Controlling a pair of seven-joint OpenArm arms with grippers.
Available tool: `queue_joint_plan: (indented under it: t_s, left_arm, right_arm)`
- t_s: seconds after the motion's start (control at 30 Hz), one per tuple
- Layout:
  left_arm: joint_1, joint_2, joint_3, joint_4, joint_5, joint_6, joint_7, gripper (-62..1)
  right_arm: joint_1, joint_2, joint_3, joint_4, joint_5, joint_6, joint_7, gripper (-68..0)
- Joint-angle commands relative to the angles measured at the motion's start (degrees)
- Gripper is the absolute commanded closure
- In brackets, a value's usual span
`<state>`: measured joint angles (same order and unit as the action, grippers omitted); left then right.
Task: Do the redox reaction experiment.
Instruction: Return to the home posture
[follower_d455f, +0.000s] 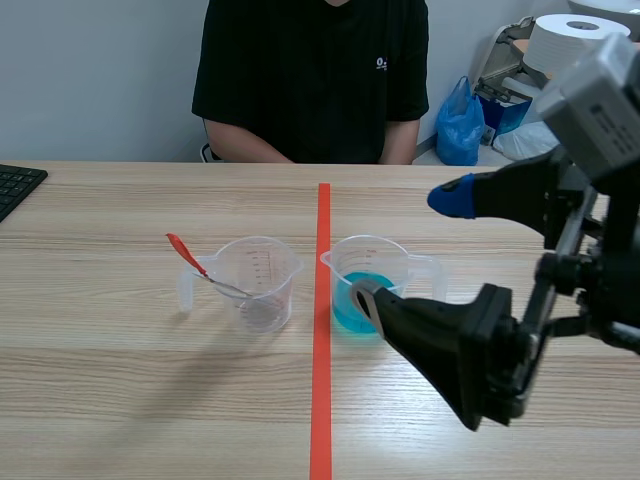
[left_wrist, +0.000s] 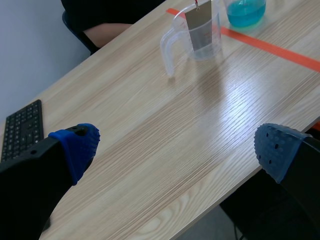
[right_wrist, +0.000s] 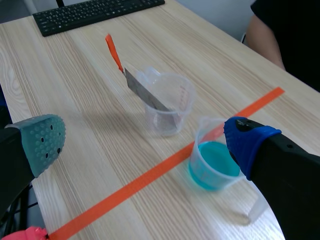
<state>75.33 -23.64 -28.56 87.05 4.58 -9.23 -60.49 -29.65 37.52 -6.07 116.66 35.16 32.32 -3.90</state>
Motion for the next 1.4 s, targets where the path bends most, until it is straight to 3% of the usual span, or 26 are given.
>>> queue_joint_plan:
  t_s: [0.0,0.07,0.17,0.53,0.9,1.17,1.37]
  left_arm:
    - [0.11,0.85,1.27,1.22,-2.29,0.02,-0.76,-62.3]
    - [0.11,1.51,2.54,2.32,-4.46,0.02,-0.79,-62.3]
    - [0.11,3.8,3.52,4.04,-5.07,0.0,-1.14,-62.3]
    - [-4.2,12.33,3.52,5.38,-3.65,0.0,-3.13,-62.3]
    - [-10.73,8.35,5.44,5.38,-2.91,-2.08,-2.67,-62.3]
    - [-10.73,8.37,5.51,5.38,-2.78,-2.08,-2.51,-62.3]
    - [-10.58,8.37,5.51,5.31,-0.17,-2.08,-2.67,-62.3]
  right_arm:
    - [-2.01,0.09,1.92,1.44,0.48,-0.22,1.88,-67.9]
    - [-5.38,0.09,4.68,2.51,0.48,-0.22,2.47,-67.9]
    - [-9.81,0.09,8.5,3.72,0.48,-0.22,2.67,-67.9]
    - [-16.15,0.0,14.27,3.89,0.46,-0.2,4.92,-67.9]
    - [-16.22,-0.07,14.43,3.89,0.46,-0.2,3.85,-67.9]
    - [-16.22,-0.07,14.43,3.89,0.42,-0.2,3.13,-67.9]
    - [-16.2,-0.07,14.43,3.89,0.44,-0.2,2.78,-67.9]
